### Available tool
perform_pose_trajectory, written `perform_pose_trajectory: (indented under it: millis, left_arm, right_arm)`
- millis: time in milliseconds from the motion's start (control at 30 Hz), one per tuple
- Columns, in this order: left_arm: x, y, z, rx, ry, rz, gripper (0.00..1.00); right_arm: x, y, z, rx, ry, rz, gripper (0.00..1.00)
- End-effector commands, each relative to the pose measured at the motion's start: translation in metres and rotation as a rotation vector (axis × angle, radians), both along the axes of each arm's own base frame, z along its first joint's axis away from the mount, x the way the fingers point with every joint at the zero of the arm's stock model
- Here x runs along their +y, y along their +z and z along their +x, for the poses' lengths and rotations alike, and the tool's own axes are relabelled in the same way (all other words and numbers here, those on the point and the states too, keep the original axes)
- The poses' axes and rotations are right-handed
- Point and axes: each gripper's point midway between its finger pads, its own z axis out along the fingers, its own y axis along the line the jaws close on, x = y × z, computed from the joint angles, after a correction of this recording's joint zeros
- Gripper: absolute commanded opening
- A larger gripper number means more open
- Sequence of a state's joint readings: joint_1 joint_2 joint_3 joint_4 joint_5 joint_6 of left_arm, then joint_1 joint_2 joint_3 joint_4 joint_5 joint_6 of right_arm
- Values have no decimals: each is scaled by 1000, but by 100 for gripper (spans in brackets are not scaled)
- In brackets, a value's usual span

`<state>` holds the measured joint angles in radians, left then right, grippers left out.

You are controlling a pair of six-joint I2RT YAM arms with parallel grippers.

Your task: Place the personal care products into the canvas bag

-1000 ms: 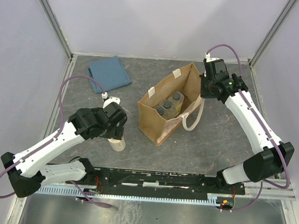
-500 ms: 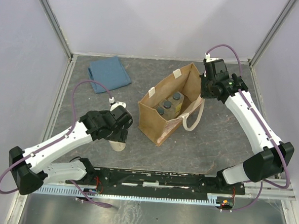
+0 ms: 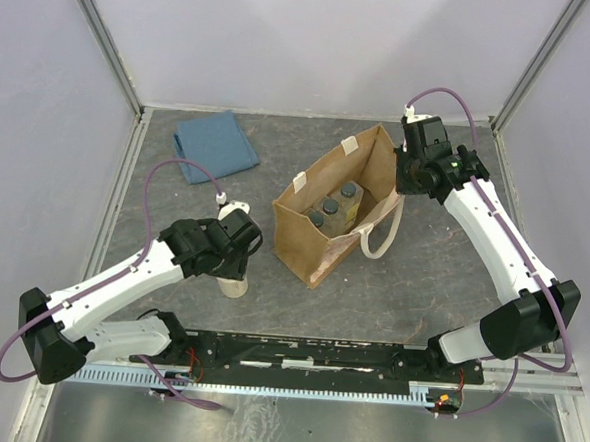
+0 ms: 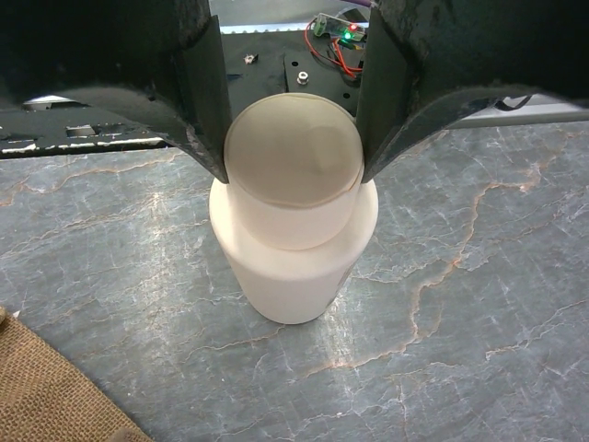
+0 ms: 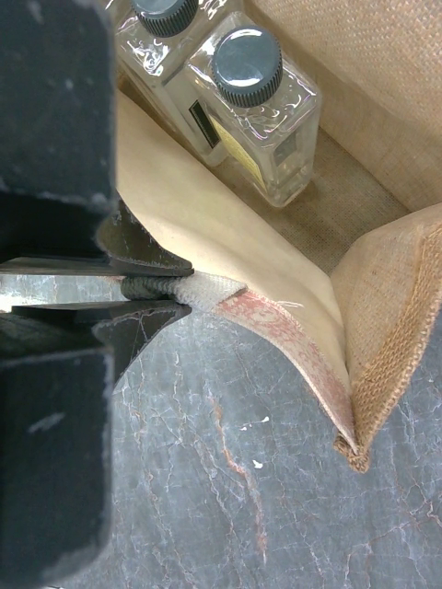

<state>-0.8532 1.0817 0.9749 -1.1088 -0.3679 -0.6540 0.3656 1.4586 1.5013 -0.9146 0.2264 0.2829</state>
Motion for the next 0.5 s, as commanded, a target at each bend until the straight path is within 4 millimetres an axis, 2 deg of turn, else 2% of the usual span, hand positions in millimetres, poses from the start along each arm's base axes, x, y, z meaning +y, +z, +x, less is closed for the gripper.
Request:
perform_pose_trajectory:
  millis: [0,200,467]
  left_arm:
    - [-1,-2,5,-21,19,1,62]
    - [2,-2,9,-37,24,26,69]
    - [-3,-1,14,-46,27,18,69]
  right_arm:
    - [-3,6,-1,-15,2,-9,0]
    - [-2,3,-1,-8,4,-9,0]
    - [-2,0,-2,4,7,-10,0]
